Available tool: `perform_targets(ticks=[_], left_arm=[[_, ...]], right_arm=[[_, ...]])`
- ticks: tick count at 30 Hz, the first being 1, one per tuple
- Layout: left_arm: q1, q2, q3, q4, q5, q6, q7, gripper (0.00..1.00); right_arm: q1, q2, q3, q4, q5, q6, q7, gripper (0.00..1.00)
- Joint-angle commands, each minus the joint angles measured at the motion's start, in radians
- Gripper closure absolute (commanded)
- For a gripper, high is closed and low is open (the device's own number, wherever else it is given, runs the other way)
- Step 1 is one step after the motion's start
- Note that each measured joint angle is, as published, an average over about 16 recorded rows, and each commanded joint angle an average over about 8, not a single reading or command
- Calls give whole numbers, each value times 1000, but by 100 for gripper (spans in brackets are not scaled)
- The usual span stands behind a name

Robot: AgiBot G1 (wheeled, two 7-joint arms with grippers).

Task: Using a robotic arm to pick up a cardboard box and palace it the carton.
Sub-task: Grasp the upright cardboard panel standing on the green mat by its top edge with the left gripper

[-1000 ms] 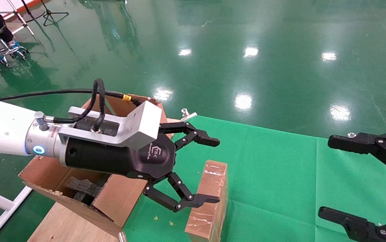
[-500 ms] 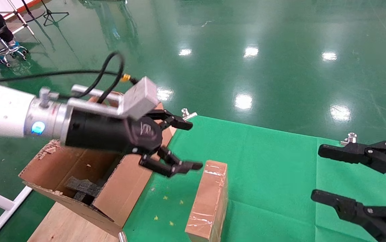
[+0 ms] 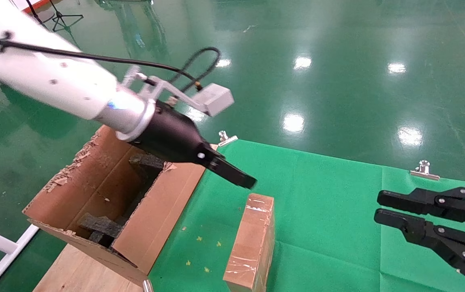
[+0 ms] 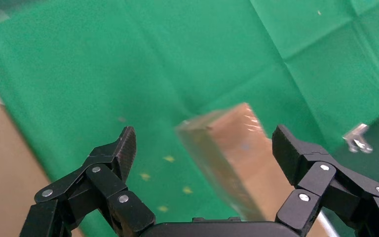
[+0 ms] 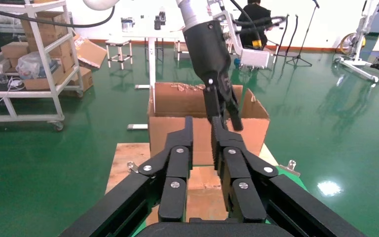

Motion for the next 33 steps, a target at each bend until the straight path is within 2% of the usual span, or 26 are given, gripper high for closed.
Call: perform_targets(ticks=[1, 5, 10, 24, 25, 31, 32, 33], left_arm=[[-36, 36, 58, 20, -2, 5, -61, 0], [-87, 91, 183, 44, -40, 3, -158, 0], [-132, 151, 290, 59, -78, -6, -233, 0], [-141, 285, 445, 97, -72, -24, -322, 0], [-139, 290, 452, 98, -71, -25, -324, 0], [-142, 308, 482, 99, -61, -32, -325, 0], [-143, 309, 484, 99, -60, -33, -325, 4], [-144, 310, 486, 99, -58, -35, -325, 17]], right_arm=[[0, 0, 0, 0, 0, 0, 0, 100], [0, 0, 0, 0, 0, 0, 0, 100], [0, 0, 0, 0, 0, 0, 0, 100], [0, 0, -1, 0, 1, 0, 0, 100], [0, 0, -1, 0, 1, 0, 0, 95], [0, 0, -1, 0, 1, 1, 0, 20], [0, 0, -1, 0, 1, 1, 0, 8], [0, 0, -1, 0, 1, 1, 0, 0]])
